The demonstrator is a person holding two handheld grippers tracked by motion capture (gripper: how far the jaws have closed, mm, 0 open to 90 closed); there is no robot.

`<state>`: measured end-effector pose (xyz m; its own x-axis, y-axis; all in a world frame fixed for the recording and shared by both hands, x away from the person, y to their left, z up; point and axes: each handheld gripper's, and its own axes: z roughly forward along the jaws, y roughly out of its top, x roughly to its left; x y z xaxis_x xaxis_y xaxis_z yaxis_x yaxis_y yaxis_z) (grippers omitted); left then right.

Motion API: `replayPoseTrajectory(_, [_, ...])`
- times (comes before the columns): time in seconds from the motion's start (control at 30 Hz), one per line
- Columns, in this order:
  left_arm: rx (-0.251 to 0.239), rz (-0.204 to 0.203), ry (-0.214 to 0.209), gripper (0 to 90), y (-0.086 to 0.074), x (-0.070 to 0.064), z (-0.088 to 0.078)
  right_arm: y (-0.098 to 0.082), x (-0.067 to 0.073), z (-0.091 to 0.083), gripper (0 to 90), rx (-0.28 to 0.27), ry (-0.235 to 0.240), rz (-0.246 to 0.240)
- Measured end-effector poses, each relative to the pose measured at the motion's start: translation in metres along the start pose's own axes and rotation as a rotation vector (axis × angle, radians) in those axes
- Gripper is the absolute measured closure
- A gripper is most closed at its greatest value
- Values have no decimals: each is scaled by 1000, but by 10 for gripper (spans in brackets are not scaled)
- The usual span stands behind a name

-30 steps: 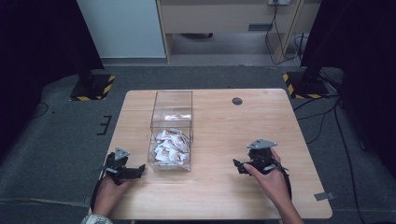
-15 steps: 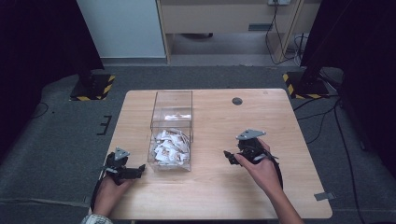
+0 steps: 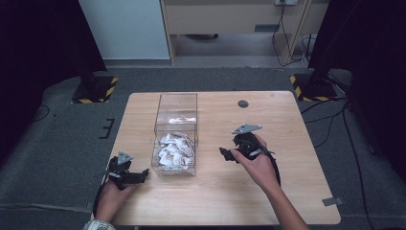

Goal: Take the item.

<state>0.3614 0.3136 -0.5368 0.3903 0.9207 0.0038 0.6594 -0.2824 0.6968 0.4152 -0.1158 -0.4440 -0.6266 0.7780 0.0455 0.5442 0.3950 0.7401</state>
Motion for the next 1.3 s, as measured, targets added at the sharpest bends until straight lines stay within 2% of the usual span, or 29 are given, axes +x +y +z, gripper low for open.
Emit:
replayPoseTrajectory(0.1, [0,0,0,0,0,0,0,6,5,3,181,17,22,4])
replayPoseTrajectory(0.37, [0,0,0,0,0,0,0,23,12,1,195,33,24,1])
replayPoseTrajectory(0.6, [0,3,-2,0,0,0,0,38,14,-7,157,-7,28,-10])
replayPoseTrajectory(0.73, [0,3,-2,0,0,0,0,44,13,-10,135,-9,27,-10])
replayPoseTrajectory(0.87, [0,3,-2,0,0,0,0,52,14,-12,98,-18,13,-22])
replayPoseTrajectory(0.9, [0,3,-1,0,0,0,0,57,13,-15,92,-44,-2,-21])
replayPoseTrajectory(1.03, [0,3,-2,0,0,0,0,63,13,-19,90,-60,7,-11])
replayPoseTrajectory(1.1, [0,2,-2,0,0,0,0,68,14,-20,90,-57,3,-28])
replayPoseTrajectory(1.3, [0,3,-2,0,0,0,0,75,16,-22,119,-52,9,-35])
